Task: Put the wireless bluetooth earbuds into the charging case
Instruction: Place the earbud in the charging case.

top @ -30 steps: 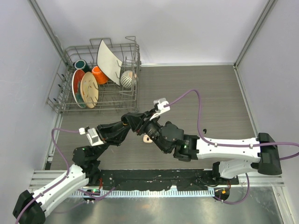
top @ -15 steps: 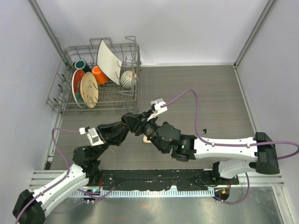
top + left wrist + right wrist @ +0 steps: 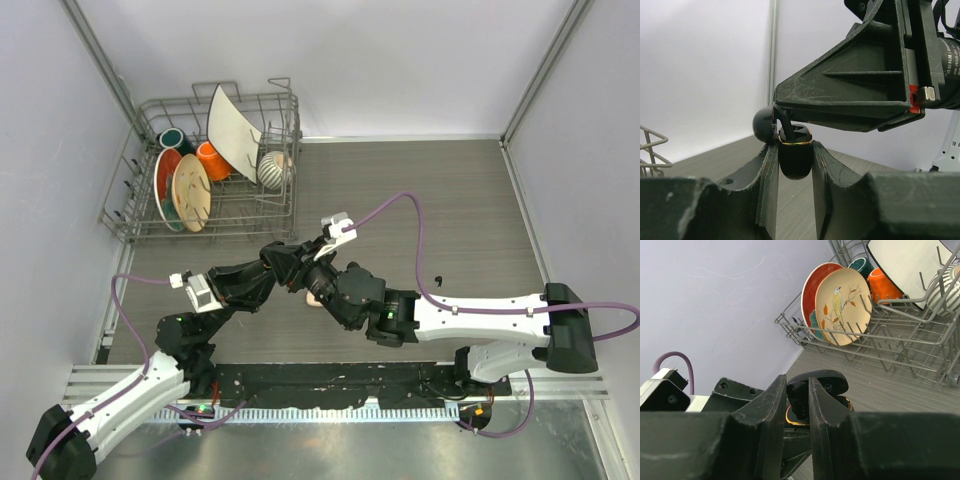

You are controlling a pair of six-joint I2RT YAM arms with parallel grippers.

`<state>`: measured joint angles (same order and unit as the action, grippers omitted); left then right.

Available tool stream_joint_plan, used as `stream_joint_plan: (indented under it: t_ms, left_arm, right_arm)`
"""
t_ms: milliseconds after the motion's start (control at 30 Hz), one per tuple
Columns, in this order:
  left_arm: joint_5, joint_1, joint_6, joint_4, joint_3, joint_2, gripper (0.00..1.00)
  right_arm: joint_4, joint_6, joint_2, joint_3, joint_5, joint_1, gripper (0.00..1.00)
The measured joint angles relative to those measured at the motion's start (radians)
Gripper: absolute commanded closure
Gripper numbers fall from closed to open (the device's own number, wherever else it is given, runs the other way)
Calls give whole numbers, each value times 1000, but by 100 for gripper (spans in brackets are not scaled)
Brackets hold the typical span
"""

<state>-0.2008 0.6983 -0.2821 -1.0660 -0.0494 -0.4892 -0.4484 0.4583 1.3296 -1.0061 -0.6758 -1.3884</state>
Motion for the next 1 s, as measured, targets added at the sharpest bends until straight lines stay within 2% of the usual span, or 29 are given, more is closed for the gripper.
stream_joint_plan:
  t_ms: [500,600,733,867,933,1000]
  left_arm:
    - [25,0,-3,3,0,3,100]
    - [24,2,-3,5,0,4,100]
    - [19,3,-3,4,0,8,100]
    - [6,3,-2,5,0,8,100]
    - [2,3,-2,5,0,8,100]
    - [1,2,-2,6,0,8,100]
  right_arm:
    - [-24,-20,-6,31,-3,-7,96]
    - [-23,-19,-14,38,-3,-10,90]
    - [-15,-19,-20,38,-5,-13,76]
    - [6,-20,-26,35,-10,-18,66]
    - [14,-20,-27,32,-10,-18,52]
    - [29,-22,-29,24,-11,-19,50]
